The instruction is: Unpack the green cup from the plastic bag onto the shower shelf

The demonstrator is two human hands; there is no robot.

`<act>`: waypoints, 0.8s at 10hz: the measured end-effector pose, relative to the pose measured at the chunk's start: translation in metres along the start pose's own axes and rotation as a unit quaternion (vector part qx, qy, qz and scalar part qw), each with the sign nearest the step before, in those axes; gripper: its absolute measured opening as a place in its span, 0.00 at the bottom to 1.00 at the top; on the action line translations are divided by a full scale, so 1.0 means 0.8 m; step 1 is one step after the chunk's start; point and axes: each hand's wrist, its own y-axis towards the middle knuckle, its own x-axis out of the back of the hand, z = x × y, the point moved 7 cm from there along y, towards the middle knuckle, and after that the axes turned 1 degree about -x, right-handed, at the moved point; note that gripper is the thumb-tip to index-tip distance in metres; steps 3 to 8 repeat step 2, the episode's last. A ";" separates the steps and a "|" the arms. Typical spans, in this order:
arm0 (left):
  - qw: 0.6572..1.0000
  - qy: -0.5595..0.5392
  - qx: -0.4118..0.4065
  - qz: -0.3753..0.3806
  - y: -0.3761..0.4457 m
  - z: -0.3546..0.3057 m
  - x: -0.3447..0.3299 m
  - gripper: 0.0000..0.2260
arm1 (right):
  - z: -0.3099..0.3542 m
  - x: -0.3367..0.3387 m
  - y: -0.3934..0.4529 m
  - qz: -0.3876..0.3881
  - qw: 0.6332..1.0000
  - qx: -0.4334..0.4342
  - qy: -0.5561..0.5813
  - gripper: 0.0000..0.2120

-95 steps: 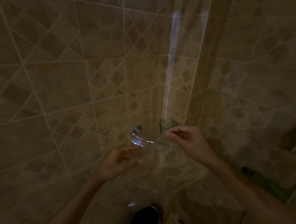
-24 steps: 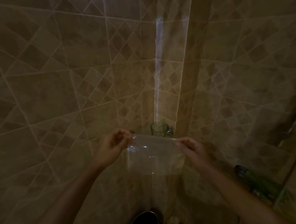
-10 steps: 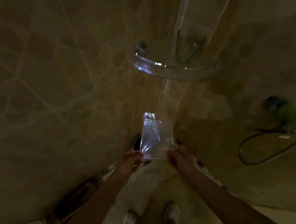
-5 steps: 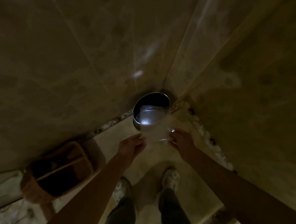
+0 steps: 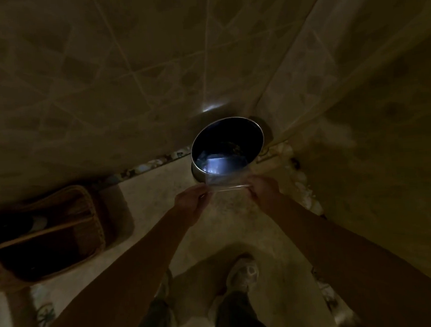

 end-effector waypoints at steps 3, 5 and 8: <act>0.991 -0.121 0.049 -0.016 0.004 0.002 0.005 0.18 | -0.001 -0.029 -0.003 0.174 0.980 -0.045 0.089 0.15; 0.991 -0.121 0.049 -0.016 0.004 0.002 0.005 0.18 | -0.001 -0.029 -0.003 0.174 0.980 -0.045 0.089 0.15; 0.991 -0.121 0.049 -0.016 0.004 0.002 0.005 0.18 | -0.001 -0.029 -0.003 0.174 0.980 -0.045 0.089 0.15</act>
